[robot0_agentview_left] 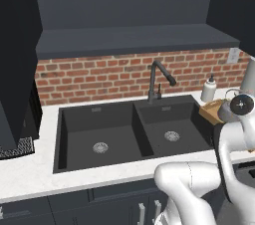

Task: Pick the kettle from the counter and place it on the tray. Then pick the mug from the cabinet and place it on the tray. Then close the cabinet doors.

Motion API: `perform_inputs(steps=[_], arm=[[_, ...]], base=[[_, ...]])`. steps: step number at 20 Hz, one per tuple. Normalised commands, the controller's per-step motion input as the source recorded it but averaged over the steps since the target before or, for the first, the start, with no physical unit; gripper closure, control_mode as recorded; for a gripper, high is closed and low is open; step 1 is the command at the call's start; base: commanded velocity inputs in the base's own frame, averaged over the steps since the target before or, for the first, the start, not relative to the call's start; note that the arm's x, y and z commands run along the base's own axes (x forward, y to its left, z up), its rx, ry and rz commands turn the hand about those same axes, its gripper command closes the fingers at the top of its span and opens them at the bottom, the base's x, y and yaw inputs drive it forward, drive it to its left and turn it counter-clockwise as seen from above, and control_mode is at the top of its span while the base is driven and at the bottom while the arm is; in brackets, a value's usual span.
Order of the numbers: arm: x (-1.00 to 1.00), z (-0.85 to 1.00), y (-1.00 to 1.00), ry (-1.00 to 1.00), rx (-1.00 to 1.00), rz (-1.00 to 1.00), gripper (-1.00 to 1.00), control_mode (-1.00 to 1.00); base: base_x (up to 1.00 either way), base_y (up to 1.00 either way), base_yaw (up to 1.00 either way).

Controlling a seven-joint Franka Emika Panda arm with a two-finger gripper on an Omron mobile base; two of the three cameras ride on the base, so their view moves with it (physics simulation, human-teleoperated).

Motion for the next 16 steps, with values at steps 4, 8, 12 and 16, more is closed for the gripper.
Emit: perform_inputs(steps=[4,8,12,16], arm=[[0.16,-0.63,-0.39,-0.13,0.02,0.10,1.00,-1.00],[0.36,-0.59,-0.30,-0.14,0.00,0.05,1.00,-1.00],[0.44,-0.45,-0.17,-0.09,-0.02,0.00,1.00,-1.00],[0.39,-0.30,-0.01,0.00,-0.04,-0.06,1.00,-1.00]], base=[[0.00,0.00,0.00],[0.00,0.00,0.00],[0.00,0.00,0.00],[0.00,0.00,0.00]])
